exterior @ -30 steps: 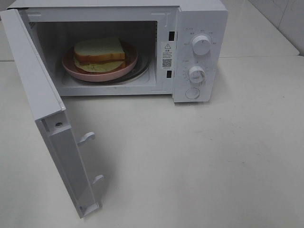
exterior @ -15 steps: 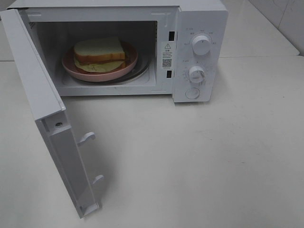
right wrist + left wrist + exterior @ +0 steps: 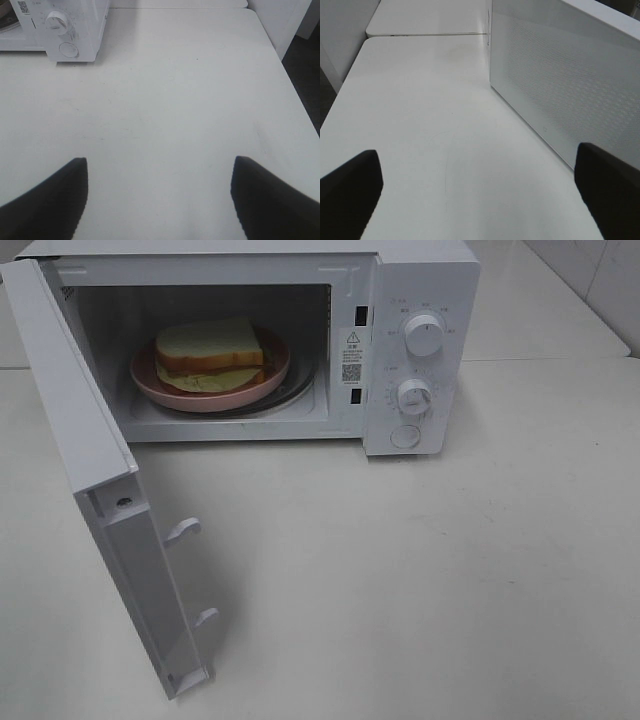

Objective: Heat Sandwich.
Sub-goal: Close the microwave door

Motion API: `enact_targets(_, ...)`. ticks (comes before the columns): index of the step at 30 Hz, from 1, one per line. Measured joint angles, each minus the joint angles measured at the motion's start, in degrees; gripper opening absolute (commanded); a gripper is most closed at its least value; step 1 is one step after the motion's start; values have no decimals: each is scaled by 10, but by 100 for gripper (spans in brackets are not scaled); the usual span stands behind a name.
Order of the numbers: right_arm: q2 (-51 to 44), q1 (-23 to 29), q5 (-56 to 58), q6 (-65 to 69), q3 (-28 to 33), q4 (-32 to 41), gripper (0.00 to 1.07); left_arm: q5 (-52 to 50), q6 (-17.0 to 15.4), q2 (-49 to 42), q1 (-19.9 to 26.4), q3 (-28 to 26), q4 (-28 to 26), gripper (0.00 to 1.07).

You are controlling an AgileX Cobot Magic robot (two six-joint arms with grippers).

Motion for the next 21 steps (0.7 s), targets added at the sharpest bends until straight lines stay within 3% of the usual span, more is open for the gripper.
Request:
enact_targets(3,0,0,0,0,0,0,76,-40,-1,49,0,0,12,75)
enact_targets(4,0,0,0,0,0,0,76,-40,-1,49,0,0,12,75)
enact_targets(8,0,0,0,0,0,0,76,-89,-2,123,0,0,18,38)
enact_targets(9,0,0,0,0,0,0,76,-89,-2,123,0,0,18,38)
enact_targets(12,0,0,0,0,0,0,76,-125,-2,184,0,0,18,3)
enact_targets(15,0,0,0,0,0,0,76,-147,-2,218,0,1,18,0)
enact_targets(21,0,0,0,0,0,0,76,-313,0,300,0,44,18,0)
